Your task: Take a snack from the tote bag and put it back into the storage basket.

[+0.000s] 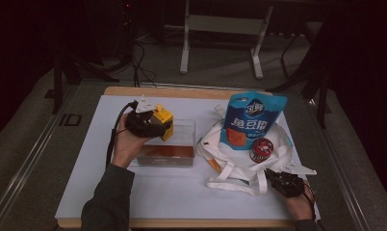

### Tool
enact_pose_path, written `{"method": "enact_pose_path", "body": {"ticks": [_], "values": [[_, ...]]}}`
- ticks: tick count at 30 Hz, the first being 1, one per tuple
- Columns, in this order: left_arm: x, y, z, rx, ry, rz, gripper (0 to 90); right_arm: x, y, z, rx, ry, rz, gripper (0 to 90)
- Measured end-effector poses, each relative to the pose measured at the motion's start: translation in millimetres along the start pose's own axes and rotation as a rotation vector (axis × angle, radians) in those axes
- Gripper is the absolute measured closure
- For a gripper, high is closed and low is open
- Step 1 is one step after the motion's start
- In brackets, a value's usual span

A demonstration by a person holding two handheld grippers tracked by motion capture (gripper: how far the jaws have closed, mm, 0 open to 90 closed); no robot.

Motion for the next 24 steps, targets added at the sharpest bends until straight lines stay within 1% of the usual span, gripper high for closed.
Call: {"method": "enact_pose_path", "body": {"ticks": [3, 8, 9, 11, 12, 17, 20, 24], "values": [[8.1, -1.1, -6.0, -0.009, -0.027, 0.002, 28.9, -0.1, 0.1, 0.0, 0.001, -0.001, 0.001, 82.5], [21.7, -2.5, -16.8, -0.041, -0.057, -0.018, 28.9, -0.1, 0.1, 0.0, 0.001, -0.001, 0.001, 82.5], [23.7, -3.0, -18.5, -0.046, -0.065, -0.019, 28.9, -0.1, 0.1, 0.0, 0.0, -0.001, 0.001, 82.5], [23.7, -3.0, -18.5, -0.046, -0.065, -0.019, 28.9, 0.0, 0.0, 0.0, 0.0, 0.001, 0.0, 82.5], [29.6, -5.0, -23.0, -0.051, -0.077, -0.019, 28.9, 0.0, 0.0, -0.1, 0.001, 0.001, 0.001, 82.5], [37.3, -7.4, -31.9, -0.085, -0.106, -0.023, 28.9, -0.1, 0.0, -0.1, 0.002, 0.0, 0.001, 82.5], [41.7, -9.3, -36.5, -0.097, -0.13, -0.018, 28.9, 0.0, 0.0, 0.0, 0.001, 0.002, 0.001, 82.5], [49.7, -10.4, -42.1, -0.137, -0.133, -0.041, 28.9, 0.0, 0.1, 0.1, 0.0, 0.002, 0.003, 82.4]]}}
Point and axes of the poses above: each handheld gripper's, and its own axes: y roughly forward along the jaws, x roughly out of its underside, z roughly to its right, the point moved 8 cm from there along y, roughly forward along the jaws, and after that the axes turned 7 degrees about y, right-handed, at the moved point
